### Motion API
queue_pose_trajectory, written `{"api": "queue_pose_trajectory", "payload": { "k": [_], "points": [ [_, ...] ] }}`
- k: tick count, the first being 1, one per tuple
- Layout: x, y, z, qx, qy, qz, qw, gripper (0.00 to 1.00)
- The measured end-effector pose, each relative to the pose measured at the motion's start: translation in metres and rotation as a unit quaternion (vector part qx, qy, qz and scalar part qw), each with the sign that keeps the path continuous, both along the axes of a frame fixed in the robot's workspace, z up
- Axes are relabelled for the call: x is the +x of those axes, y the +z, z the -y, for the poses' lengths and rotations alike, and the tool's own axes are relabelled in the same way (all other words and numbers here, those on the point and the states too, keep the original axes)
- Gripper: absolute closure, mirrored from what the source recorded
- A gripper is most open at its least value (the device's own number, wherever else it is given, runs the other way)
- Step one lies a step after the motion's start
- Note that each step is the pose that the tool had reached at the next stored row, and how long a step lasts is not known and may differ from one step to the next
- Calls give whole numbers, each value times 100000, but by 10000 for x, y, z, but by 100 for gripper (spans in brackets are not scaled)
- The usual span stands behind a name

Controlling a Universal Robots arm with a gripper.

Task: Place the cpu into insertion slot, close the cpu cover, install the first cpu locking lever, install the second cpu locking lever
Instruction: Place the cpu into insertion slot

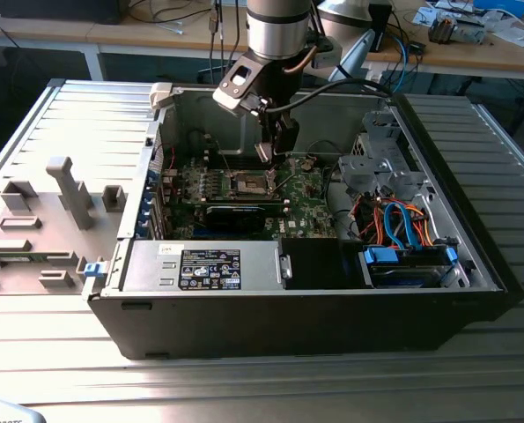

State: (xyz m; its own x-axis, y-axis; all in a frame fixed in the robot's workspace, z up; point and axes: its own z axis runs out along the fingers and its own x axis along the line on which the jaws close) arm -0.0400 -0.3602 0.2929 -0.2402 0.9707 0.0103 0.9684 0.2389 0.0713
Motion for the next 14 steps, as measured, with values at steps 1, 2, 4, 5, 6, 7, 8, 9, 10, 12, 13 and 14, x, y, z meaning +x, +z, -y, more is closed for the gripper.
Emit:
{"api": "queue_pose_trajectory", "payload": {
  "k": [1, 2, 4, 5, 6, 7, 8, 9, 10, 12, 13, 14],
  "points": [
    [0, 0, 0, 1, -29, -2, 100000, 45],
    [0, -1, 0, 2, -92, -2, 100000, 45],
    [0, -1, 0, 2, -151, -3, 100000, 45],
    [0, -2, 0, 2, -211, -2, 100000, 45],
    [0, -2, 0, 4, -268, -2, 100000, 45],
    [0, -3, 0, 2, -324, -3, 99999, 45],
    [0, -3, 0, 3, -377, -2, 99999, 45],
    [0, -3, 0, 1, -420, -4, 99999, 45],
    [0, -4, 0, 2, -450, -2, 99999, 45],
    [0, -4, 0, 2, -529, 0, 99999, 45],
    [0, -4, 0, 3, -559, -1, 99998, 45],
    [0, -5, 0, 4, -589, -4, 99998, 45]
  ]
}}
